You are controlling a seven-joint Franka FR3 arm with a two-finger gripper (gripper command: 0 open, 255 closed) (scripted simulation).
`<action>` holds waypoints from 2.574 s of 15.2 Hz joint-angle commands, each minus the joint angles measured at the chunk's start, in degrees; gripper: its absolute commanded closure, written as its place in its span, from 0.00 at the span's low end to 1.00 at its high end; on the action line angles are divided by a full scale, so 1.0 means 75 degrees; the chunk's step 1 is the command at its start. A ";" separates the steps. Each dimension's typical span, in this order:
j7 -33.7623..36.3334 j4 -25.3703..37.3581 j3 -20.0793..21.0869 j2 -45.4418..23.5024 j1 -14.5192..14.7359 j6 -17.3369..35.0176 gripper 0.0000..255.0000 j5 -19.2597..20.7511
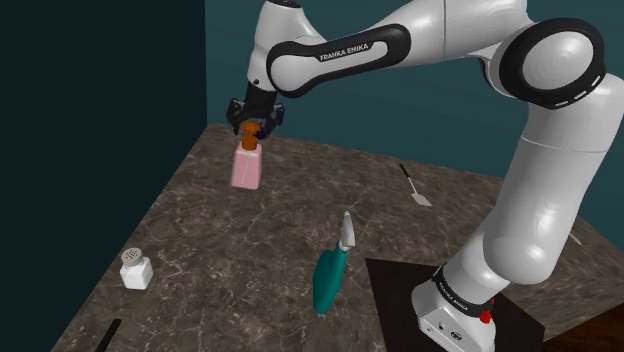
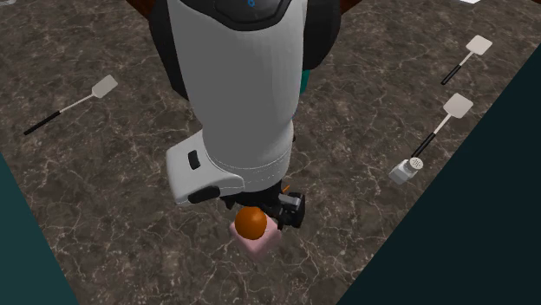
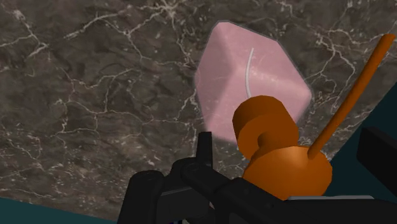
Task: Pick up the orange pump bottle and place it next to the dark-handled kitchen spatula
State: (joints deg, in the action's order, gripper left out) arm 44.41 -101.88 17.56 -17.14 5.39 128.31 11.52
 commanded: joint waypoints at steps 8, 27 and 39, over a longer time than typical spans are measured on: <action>0.0044 -0.0055 -0.0030 -0.0157 0.0014 0.0206 0.00 0.0074; -0.0109 0.0401 0.0033 0.0120 -0.0014 -0.0506 1.00 -0.0099; -0.0282 0.1324 0.0090 0.0353 -0.0011 -0.1642 1.00 -0.0265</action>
State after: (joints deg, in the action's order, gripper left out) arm 42.39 -92.70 18.19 -14.62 5.28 116.87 9.62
